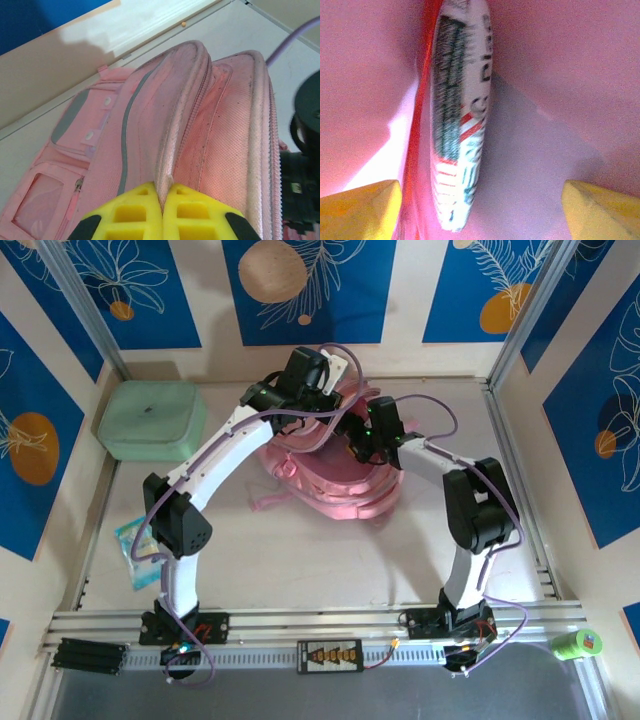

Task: Pack the student bag

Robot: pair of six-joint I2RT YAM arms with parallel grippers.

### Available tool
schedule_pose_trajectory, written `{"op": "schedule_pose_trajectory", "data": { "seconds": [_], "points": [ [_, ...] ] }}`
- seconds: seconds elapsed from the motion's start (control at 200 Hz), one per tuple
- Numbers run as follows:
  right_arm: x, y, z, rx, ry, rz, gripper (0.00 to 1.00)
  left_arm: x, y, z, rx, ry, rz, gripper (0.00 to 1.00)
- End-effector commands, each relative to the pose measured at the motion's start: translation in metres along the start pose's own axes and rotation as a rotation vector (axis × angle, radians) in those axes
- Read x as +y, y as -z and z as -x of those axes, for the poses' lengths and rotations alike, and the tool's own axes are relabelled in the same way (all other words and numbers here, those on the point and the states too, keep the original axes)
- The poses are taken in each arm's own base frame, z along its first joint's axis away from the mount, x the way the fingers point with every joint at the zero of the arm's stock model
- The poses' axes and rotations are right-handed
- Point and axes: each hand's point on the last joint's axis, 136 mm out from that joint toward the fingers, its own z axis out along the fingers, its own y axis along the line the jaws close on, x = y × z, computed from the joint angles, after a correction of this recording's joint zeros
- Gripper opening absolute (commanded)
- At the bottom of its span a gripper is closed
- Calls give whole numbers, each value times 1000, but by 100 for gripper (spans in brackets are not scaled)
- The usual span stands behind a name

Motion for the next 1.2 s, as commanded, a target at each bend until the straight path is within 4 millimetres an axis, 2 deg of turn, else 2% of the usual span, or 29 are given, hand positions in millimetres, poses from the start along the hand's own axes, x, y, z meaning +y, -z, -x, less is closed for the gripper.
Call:
{"op": "schedule_pose_trajectory", "data": {
  "seconds": [0.0,0.07,0.135,0.265,0.32,0.495,0.615,0.84,0.94,1.045,1.195],
  "points": [
    [-3,4,-2,5,17,5,67,-7,30,64,-249,26,-44,0],
    [-4,-1,-7,32,20,11,55,-6,29,61,-242,27,-41,0],
    [-3,-8,-11,56,12,30,48,-7,28,59,-237,26,-41,0],
    [14,-19,-12,85,36,125,36,-7,28,54,-228,24,-42,0],
    [20,-26,-13,97,48,146,34,-7,28,52,-222,22,-43,0],
    [20,-50,-14,108,32,139,26,-7,27,49,-213,23,-47,0],
    [27,-66,-19,124,17,148,17,-8,25,47,-209,25,-52,0],
    [23,-93,-21,103,-55,116,14,-5,20,41,-194,44,-49,0],
    [30,-83,-18,88,-48,145,14,-2,20,38,-185,56,-47,0],
    [39,-53,-14,54,-10,161,16,1,19,34,-181,66,-43,0],
    [21,-6,-7,29,-39,167,21,0,16,28,-174,84,-63,0]
  ]
}}
